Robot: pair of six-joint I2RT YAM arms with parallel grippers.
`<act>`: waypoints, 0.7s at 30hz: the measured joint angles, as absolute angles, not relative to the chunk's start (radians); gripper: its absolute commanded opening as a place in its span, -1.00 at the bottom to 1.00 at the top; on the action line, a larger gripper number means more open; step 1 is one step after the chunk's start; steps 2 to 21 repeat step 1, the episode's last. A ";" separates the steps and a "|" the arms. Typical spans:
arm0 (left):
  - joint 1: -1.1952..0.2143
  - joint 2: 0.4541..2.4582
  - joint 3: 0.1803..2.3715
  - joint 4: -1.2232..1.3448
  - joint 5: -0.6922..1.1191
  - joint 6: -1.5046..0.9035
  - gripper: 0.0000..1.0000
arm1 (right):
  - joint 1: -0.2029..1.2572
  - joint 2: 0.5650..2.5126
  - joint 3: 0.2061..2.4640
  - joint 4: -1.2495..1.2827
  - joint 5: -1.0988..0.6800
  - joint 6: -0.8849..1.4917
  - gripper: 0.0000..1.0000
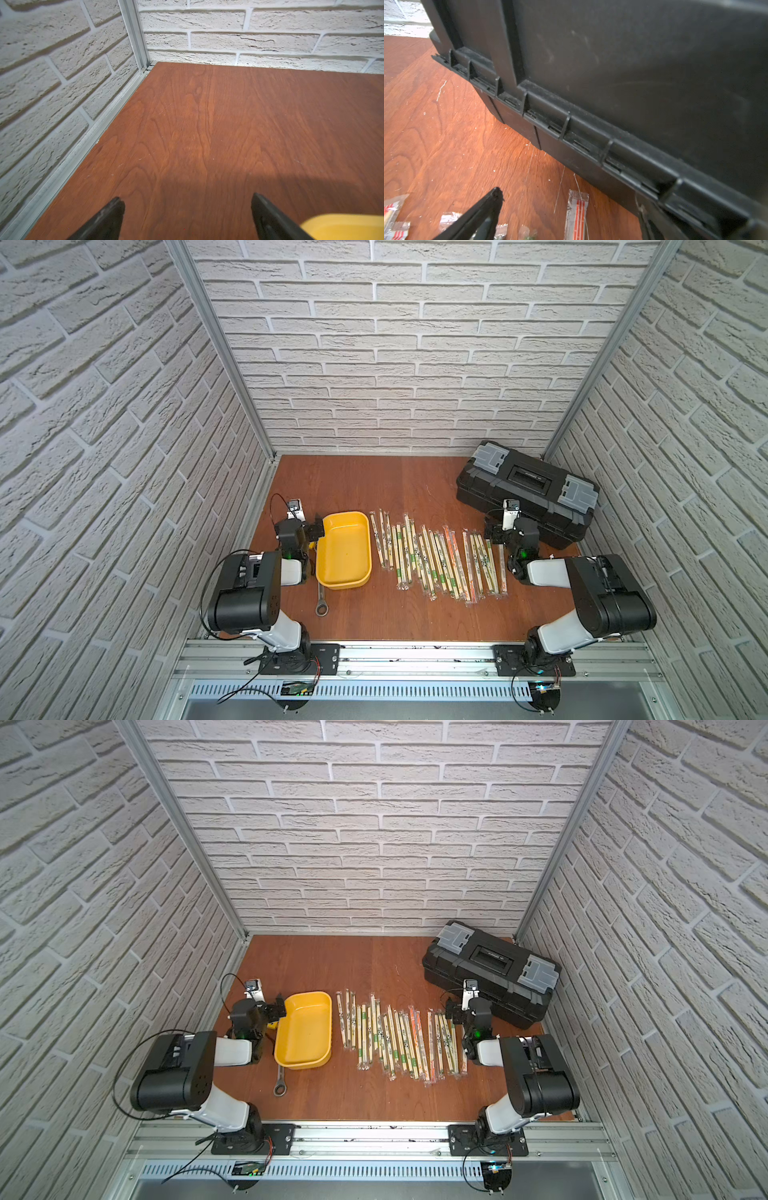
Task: Take the paired disposable chopsticks out of the storage box
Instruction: Reset both arms
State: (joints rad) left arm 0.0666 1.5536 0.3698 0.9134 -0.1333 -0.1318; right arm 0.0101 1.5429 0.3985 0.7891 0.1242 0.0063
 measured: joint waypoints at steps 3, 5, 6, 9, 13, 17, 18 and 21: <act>0.067 1.554 0.370 0.913 -0.133 -0.132 0.97 | 0.010 1.542 0.398 0.789 0.124 0.006 0.98; 0.067 1.554 0.370 0.913 -0.133 -0.132 0.97 | 0.010 1.542 0.398 0.789 0.124 0.006 0.98; 0.067 1.554 0.370 0.913 -0.133 -0.132 0.97 | 0.010 1.542 0.398 0.789 0.124 0.006 0.98; 0.067 1.554 0.370 0.913 -0.133 -0.132 0.97 | 0.010 1.542 0.398 0.789 0.124 0.006 0.98; 0.067 1.554 0.370 0.913 -0.133 -0.132 0.97 | 0.010 1.542 0.398 0.789 0.124 0.006 0.98; 0.067 1.554 0.370 0.913 -0.133 -0.132 0.97 | 0.010 1.542 0.398 0.789 0.124 0.006 0.98; 0.067 1.554 0.370 0.913 -0.133 -0.132 0.97 | 0.010 1.542 0.398 0.789 0.124 0.006 0.98; 0.067 1.554 0.370 0.913 -0.133 -0.132 0.97 | 0.010 1.542 0.398 0.789 0.124 0.006 0.98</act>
